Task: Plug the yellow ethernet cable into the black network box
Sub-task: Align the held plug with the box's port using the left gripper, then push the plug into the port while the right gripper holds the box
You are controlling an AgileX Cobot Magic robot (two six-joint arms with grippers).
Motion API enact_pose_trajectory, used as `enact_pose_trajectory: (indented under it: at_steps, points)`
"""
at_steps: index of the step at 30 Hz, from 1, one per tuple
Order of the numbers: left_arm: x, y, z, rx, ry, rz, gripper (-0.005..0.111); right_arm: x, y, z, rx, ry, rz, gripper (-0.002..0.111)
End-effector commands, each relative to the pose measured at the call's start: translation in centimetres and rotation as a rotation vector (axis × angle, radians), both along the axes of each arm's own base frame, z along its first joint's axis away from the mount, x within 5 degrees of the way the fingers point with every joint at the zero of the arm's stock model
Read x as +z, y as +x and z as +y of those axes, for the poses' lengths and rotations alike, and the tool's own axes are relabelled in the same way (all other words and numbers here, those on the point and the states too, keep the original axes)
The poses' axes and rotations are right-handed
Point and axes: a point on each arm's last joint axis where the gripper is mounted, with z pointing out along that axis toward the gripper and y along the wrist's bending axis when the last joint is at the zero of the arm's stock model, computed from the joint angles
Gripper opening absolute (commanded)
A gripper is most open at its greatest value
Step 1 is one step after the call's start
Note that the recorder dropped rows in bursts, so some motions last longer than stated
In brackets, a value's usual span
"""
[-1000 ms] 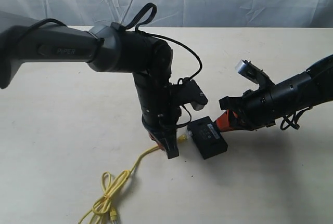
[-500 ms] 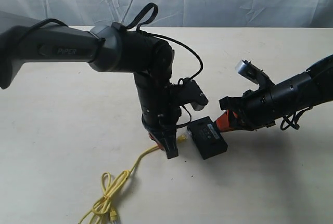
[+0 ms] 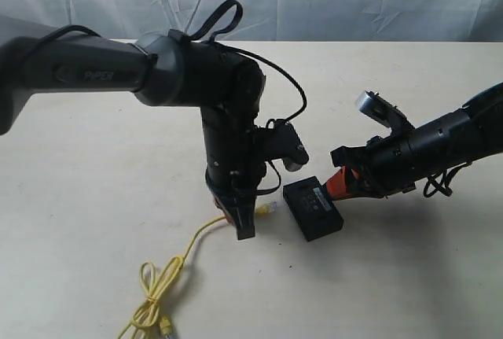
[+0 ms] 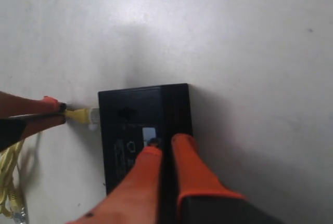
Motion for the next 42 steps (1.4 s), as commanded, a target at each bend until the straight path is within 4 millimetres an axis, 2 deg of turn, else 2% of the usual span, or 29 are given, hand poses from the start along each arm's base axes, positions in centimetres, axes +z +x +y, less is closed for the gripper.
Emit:
enact_pose_trajectory:
  at_steps: [1, 4, 11, 15, 26, 42]
  points:
    - [1.9, -0.3, -1.0, -0.07, 0.043, -0.041, 0.0, -0.2, -0.2, 0.0, 0.029, -0.026, -0.007, 0.006]
    - [2.9, -0.3, -2.0, -0.087, 0.024, -0.064, 0.0, -0.2, -0.2, 0.0, 0.029, -0.026, -0.007, 0.006]
    - [1.5, -0.2, -2.1, -0.094, 0.096, -0.003, 0.0, -0.2, -0.2, 0.0, 0.029, -0.026, -0.007, 0.006]
    - [1.4, -0.3, -1.9, -0.095, 0.118, 0.019, 0.0, -0.2, -0.2, 0.0, 0.029, -0.026, -0.007, 0.006]
    - [1.1, 0.1, -2.7, -0.079, 0.043, -0.023, 0.0, -0.2, -0.3, 0.0, 0.03, -0.024, -0.006, 0.006]
    - [1.1, 0.1, -2.8, -0.072, 0.026, -0.029, 0.0, -0.2, -0.2, 0.0, 0.028, -0.026, -0.005, 0.006]
